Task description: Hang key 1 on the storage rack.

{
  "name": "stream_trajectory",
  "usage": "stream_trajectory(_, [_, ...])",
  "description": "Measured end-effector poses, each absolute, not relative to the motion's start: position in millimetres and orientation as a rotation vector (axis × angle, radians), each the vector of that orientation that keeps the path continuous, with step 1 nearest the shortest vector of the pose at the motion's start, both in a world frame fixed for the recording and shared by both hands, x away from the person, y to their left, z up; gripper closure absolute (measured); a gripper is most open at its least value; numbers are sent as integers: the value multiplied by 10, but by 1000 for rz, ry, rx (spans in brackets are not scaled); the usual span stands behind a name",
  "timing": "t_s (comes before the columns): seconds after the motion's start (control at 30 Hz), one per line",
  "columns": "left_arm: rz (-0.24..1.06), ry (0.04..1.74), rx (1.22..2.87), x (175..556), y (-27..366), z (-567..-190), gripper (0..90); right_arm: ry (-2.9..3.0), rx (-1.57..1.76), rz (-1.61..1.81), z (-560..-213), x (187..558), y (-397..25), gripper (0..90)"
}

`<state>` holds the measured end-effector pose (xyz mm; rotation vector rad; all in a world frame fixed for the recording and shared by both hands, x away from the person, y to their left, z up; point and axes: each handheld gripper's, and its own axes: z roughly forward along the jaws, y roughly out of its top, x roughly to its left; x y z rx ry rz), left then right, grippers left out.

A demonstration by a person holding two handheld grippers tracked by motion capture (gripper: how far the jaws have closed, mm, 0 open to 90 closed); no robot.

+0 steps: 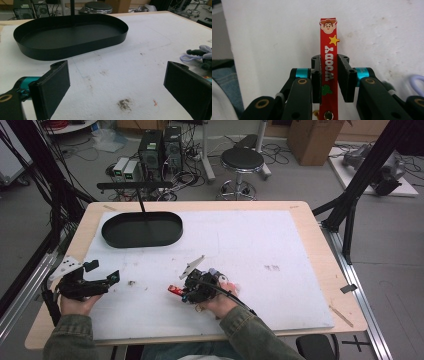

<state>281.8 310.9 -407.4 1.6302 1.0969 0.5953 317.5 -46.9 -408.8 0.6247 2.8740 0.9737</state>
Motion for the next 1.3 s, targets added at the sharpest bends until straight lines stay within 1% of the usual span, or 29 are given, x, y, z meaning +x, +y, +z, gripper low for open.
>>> stream_trajectory(0.33, [594, 1097, 1633, 2819, 3107, -4073, 70, 2833, 787, 1173, -3872, 3271, -732, 755])
stream_trajectory(0.6, [593, 1094, 1631, 2826, 3107, -4075, 70, 2783, 865, 1322, -3623, 3327, -903, 754])
stream_trajectory(1.13, [589, 1094, 1628, 2831, 3111, -4076, 70, 2691, 899, 1490, -3199, 3452, -972, 754])
stream_trajectory(1.3, [589, 1092, 1629, 2834, 3113, -4075, 70, 2657, 919, 1541, -3121, 3527, -1009, 753])
